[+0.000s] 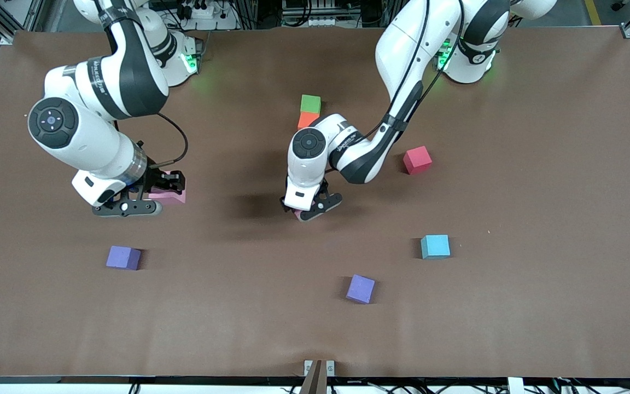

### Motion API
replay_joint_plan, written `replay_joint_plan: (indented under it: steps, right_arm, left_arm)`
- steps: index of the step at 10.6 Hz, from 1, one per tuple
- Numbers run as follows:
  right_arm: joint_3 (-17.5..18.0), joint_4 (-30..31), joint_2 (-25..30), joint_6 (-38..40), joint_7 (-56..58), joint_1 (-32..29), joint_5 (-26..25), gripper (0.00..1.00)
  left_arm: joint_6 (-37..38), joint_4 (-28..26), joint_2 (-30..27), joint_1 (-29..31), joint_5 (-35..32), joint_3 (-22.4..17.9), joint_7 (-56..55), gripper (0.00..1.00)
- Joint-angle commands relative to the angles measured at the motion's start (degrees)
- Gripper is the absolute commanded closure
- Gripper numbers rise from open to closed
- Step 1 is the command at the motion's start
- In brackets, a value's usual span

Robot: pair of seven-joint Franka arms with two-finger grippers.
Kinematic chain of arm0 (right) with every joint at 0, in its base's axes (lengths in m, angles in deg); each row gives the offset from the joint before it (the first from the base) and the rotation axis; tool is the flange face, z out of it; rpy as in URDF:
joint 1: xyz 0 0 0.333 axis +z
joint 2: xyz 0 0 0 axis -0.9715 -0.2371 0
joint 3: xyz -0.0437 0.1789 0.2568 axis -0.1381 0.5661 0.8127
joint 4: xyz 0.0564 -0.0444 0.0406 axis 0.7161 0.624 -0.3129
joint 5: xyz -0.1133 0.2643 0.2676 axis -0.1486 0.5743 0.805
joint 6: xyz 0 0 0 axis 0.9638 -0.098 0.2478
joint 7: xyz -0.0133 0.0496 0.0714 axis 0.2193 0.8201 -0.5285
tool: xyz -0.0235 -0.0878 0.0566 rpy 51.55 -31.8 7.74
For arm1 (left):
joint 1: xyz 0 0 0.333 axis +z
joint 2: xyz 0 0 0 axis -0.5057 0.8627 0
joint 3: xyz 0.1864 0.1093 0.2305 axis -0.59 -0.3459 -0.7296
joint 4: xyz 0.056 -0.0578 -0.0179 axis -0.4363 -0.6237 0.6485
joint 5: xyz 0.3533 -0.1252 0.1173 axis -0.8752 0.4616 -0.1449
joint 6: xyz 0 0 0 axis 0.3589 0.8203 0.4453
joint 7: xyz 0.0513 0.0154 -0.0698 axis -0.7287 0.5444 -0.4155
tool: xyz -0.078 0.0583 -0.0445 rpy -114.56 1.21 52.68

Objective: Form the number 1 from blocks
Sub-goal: 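Grasp the mid-table pink cube with the left gripper while the right holds pink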

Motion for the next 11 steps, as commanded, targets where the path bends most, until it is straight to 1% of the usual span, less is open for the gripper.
replay_joint_plan:
  steps: [1, 2, 4, 6, 8, 11]
  right_arm:
    - [0.1, 1.3, 1.7, -0.8, -0.7, 0.0, -1.1, 1.0]
    - [0.1, 1.4, 1.7, -1.3, -0.6, -0.1, -1.1, 1.0]
    - [0.1, 1.4, 1.6, -1.8, -0.6, -0.1, -1.1, 1.0]
    - [0.1, 1.4, 1.8, -1.8, -0.6, -0.1, -1.1, 1.0]
    - [0.1, 1.3, 2.1, -1.6, -0.6, -0.1, -1.1, 1.0]
    - [0.0, 1.4, 2.3, -1.7, -0.6, -0.2, -1.1, 1.0]
  left_arm:
    - [5.0, 0.9, -1.3, -0.5, -1.4, -1.0, 1.6, 1.0]
    - [9.8, 0.9, -3.7, -0.2, -1.7, -0.9, 3.0, 1.0]
    - [15.2, 0.8, -6.6, 1.5, -1.7, -1.0, 4.2, 1.0]
    - [17.1, 0.8, -9.6, 6.0, -1.7, -0.9, 6.2, 1.0]
    - [17.4, 0.8, -11.6, 10.4, -1.6, -0.8, 9.9, 1.0]
    - [19.8, 0.1, -13.4, 12.9, -0.4, -0.3, 19.0, 1.0]
